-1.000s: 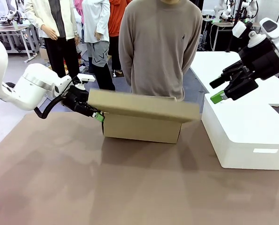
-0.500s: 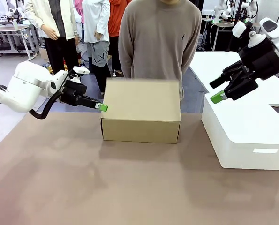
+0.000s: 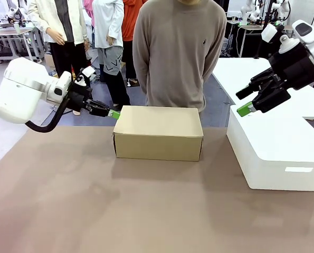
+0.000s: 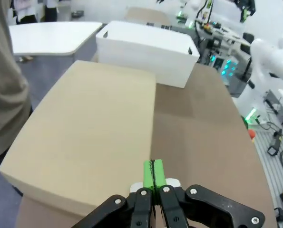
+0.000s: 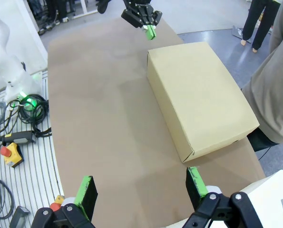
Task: Pack the shoes into the box.
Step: Close the Shoes Box, then press down on the lid of the Shoes Box.
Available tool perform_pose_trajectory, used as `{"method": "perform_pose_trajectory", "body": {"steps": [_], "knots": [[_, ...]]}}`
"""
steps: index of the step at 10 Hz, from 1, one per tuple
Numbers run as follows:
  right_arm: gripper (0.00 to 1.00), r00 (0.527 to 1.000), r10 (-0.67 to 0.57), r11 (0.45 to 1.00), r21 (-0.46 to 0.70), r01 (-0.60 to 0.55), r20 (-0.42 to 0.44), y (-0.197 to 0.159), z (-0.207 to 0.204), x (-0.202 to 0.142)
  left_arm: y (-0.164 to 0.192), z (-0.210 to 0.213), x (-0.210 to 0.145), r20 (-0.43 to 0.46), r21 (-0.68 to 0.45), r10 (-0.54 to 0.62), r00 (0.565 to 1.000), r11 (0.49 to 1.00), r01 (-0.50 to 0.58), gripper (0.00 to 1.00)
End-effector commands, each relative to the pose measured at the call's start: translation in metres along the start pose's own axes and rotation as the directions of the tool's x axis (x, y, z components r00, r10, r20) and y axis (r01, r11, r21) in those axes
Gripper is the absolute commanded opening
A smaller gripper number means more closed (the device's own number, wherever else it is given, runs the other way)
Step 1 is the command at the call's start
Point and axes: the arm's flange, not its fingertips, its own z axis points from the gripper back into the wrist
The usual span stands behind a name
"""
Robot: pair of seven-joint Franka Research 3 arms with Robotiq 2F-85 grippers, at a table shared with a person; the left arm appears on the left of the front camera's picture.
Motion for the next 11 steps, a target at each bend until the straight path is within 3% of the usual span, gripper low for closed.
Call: {"method": "perform_pose_trajectory", "body": {"steps": [1,11], "knots": [[1.0,0.999,0.021,1.0,0.011,-0.021,0.034,-0.0025,-0.0018,0.0012,0.0027,-0.0008,-0.0015,0.023,-0.03,0.011,1.0,0.999,-0.01,0.0],[1.0,0.999,0.021,1.0,0.011,-0.021,0.034,-0.0025,-0.0018,0.0012,0.0027,-0.0008,-0.0015,0.023,-0.03,0.011,1.0,0.999,-0.01,0.0]]}}
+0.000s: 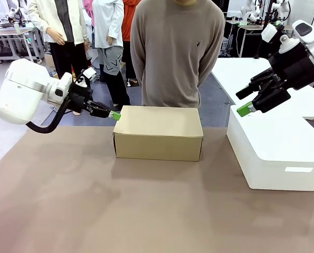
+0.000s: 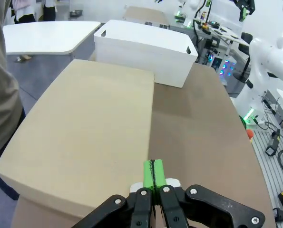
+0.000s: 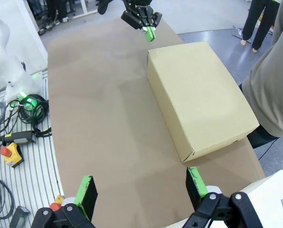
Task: Pack the shoes into the box.
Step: Press down on the lid of the Shoes Box.
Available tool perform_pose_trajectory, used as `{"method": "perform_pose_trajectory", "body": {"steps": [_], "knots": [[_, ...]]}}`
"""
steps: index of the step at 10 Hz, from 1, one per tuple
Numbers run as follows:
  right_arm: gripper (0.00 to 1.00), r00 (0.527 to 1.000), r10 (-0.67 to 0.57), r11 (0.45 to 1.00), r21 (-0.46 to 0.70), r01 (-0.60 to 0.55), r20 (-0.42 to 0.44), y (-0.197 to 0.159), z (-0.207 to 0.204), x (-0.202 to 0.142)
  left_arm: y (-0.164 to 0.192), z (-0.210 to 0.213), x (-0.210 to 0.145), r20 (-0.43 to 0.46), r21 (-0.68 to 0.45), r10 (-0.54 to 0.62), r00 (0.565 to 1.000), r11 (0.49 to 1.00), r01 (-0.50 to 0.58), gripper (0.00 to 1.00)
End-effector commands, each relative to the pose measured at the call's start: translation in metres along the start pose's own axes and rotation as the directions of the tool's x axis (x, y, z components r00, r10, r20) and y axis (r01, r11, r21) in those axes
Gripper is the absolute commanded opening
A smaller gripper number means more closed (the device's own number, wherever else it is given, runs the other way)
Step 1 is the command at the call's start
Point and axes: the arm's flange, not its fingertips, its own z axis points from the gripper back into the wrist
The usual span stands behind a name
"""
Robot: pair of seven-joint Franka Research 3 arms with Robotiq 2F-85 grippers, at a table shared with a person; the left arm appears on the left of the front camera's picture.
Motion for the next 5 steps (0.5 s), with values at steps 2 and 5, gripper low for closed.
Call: {"method": "perform_pose_trajectory", "body": {"steps": [2,5], "knots": [[1.0,1.0,0.0,1.0,0.0,0.0,0.0,0.0,0.0,0.0,-0.018,0.005,0.018,-0.077,0.028,-0.039,0.996,0.999,0.041,0.0],[1.0,0.997,0.016,0.999,0.038,-0.013,-0.081,-0.019,-0.016,0.035,-0.055,0.026,0.054,-0.262,0.113,-0.048,0.964,0.99,0.08,0.21]]}}
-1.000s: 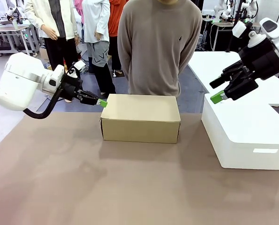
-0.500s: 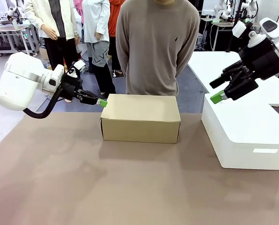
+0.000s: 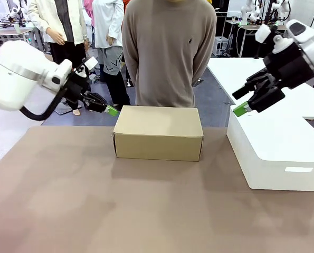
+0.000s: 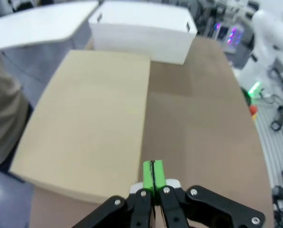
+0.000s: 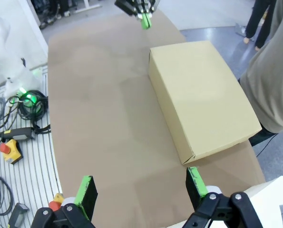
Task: Pack the shoes into the box.
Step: Press down on the lid of the Shoes Box.
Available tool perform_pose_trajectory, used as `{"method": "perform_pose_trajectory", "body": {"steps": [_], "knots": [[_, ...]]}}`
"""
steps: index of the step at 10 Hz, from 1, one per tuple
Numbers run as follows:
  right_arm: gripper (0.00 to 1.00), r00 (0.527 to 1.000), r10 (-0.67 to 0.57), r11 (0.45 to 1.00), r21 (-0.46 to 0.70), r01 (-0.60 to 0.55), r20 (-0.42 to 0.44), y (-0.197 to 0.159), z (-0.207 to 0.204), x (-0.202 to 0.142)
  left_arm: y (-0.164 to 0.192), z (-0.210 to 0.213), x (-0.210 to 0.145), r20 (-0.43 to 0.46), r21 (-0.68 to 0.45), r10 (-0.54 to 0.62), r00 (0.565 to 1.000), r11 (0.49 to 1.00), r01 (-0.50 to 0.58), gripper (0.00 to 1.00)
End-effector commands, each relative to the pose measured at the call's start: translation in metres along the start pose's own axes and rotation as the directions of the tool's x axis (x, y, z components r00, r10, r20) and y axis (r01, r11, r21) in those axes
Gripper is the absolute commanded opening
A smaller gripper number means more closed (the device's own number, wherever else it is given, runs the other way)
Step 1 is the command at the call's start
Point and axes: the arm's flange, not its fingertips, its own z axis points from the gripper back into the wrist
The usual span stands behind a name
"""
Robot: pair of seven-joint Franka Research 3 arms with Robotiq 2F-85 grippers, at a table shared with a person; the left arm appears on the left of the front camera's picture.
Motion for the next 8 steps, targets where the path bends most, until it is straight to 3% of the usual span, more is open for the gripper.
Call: {"method": "perform_pose_trajectory", "body": {"steps": [1,2,4,7,8], "knots": [[1.0,0.998,0.016,0.999,0.046,-0.013,-0.062,-0.023,-0.011,0.033,-0.027,0.015,0.01,-0.1,0.07,0.029,0.995,0.997,-0.022,0.4],[1.0,0.995,0.03,0.998,0.05,-0.025,-0.093,-0.03,-0.02,0.048,-0.037,0.023,0.016,-0.117,0.064,0.032,0.993,0.998,-0.024,0.59],[0.6,0.991,0.05,0.998,0.03,-0.047,-0.127,-0.045,-0.041,0.077,-0.06,0.038,0.026,-0.145,0.032,0.045,0.989,0.999,-0.04,0.97],[0.01,0.985,0.003,0.996,-0.082,-0.017,-0.175,-0.064,-0.078,0.109,-0.088,0.061,0.04,-0.148,0.181,0.105,0.983,0.98,-0.078,1.0],[0.0,0.982,-0.008,0.995,-0.099,-0.012,-0.191,-0.067,-0.087,0.114,-0.095,0.068,0.045,-0.147,0.206,0.143,0.979,0.972,-0.111,1.0]]}}
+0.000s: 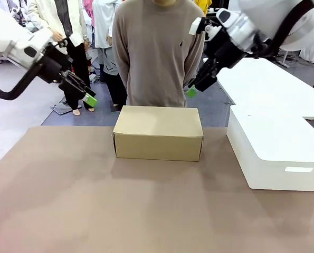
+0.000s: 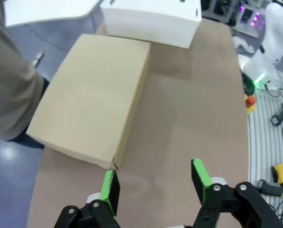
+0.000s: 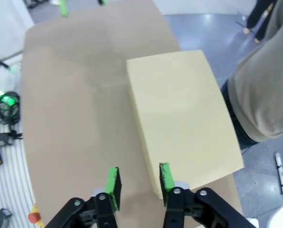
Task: Pack the shoes into the box.
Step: Press down on the lid of the Shoes Box.
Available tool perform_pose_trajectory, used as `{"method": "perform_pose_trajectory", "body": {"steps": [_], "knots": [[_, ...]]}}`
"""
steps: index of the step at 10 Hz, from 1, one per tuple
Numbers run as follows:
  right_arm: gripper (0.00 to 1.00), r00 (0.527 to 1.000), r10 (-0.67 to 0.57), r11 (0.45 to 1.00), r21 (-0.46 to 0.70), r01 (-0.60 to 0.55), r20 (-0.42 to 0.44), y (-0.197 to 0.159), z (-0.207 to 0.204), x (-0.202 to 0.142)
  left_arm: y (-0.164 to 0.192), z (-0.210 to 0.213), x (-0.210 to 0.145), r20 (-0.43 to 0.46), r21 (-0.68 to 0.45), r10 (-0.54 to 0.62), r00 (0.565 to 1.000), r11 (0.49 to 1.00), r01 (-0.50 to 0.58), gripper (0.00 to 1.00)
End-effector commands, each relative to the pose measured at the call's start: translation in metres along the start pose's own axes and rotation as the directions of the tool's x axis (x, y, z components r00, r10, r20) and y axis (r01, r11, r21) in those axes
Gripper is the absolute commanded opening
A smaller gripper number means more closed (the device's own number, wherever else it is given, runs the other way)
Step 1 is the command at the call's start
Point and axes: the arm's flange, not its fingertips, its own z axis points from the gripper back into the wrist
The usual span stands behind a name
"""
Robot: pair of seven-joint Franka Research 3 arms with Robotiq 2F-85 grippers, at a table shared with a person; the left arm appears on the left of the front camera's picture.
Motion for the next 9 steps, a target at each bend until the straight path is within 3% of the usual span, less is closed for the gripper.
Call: {"method": "perform_pose_trajectory", "body": {"steps": [1,2,6,7,9], "knots": [[0.0,0.995,-0.069,0.995,-0.073,0.064,-0.069,-0.01,-0.016,0.017,-0.015,0.01,0.0,-0.04,0.092,0.104,0.994,0.991,-0.1,1.0],[0.0,0.991,-0.099,0.989,-0.119,0.089,-0.086,-0.015,-0.024,0.022,-0.018,0.014,0.002,-0.05,0.169,0.133,0.99,0.978,-0.123,1.0],[0.0,0.974,-0.201,0.969,-0.165,0.181,-0.108,-0.031,-0.042,0.035,-0.021,0.014,0.001,-0.084,0.243,0.191,0.978,0.956,-0.166,1.0],[0.0,0.987,-0.135,0.983,-0.14,0.121,-0.092,-0.024,-0.043,0.02,-0.017,0.019,0.005,-0.041,0.2,0.15,0.988,0.97,-0.139,1.0],[0.0,0.987,-0.135,0.983,-0.14,0.121,-0.092,-0.024,-0.043,0.02,-0.017,0.019,0.005,-0.041,0.2,0.15,0.988,0.97,-0.139,1.0]]}}
